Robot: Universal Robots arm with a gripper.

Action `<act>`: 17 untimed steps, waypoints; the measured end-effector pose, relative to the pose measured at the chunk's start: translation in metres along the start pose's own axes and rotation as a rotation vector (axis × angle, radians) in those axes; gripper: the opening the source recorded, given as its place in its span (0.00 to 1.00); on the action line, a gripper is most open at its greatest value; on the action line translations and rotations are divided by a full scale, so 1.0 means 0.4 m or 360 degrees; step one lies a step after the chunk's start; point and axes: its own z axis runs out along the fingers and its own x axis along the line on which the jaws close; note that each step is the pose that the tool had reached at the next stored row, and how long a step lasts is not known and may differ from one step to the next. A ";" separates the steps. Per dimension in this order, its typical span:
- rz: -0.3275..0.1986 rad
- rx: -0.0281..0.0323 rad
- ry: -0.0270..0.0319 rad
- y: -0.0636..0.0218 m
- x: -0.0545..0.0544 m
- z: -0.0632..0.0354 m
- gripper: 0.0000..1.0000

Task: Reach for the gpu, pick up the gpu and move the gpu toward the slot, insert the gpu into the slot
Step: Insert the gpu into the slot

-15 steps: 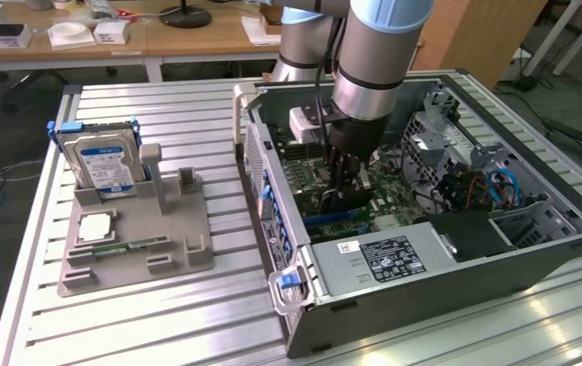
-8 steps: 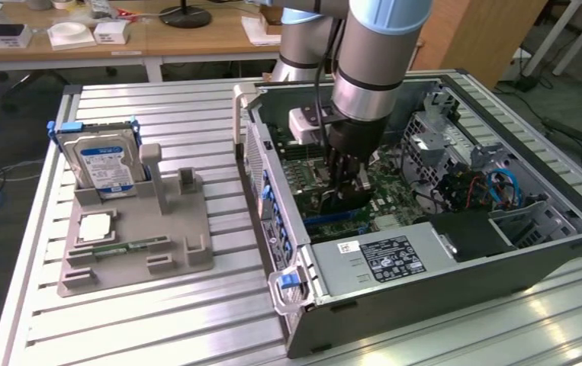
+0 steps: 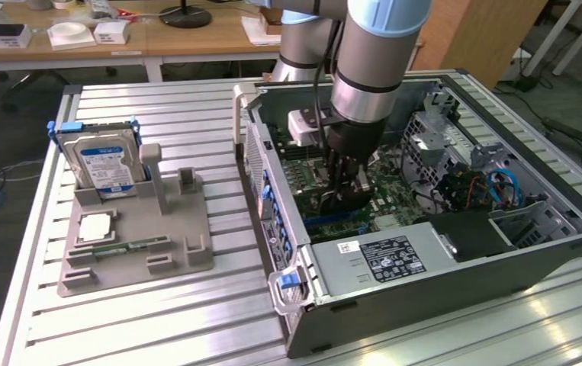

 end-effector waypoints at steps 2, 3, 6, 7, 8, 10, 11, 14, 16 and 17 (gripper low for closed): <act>0.0000 0.00000 0.00002 0.001 0.000 0.003 0.26; 0.0000 -0.00001 0.00004 0.001 0.000 0.004 0.26; 0.0000 -0.00004 0.00018 0.001 0.000 0.007 0.26; 0.0000 -0.00006 0.00026 0.001 0.000 0.008 0.26; 0.0000 -0.00008 0.00032 0.002 0.000 0.009 0.26; 0.0000 -0.00006 0.00028 0.002 0.000 0.012 0.26; 0.0000 -0.00005 0.00028 0.002 0.000 0.013 0.26; 0.0000 -0.00003 0.00028 0.002 0.000 0.013 0.26; 0.0000 0.00003 0.00017 0.002 0.000 0.012 0.26; 0.0000 0.00007 0.00009 0.002 0.000 0.010 0.26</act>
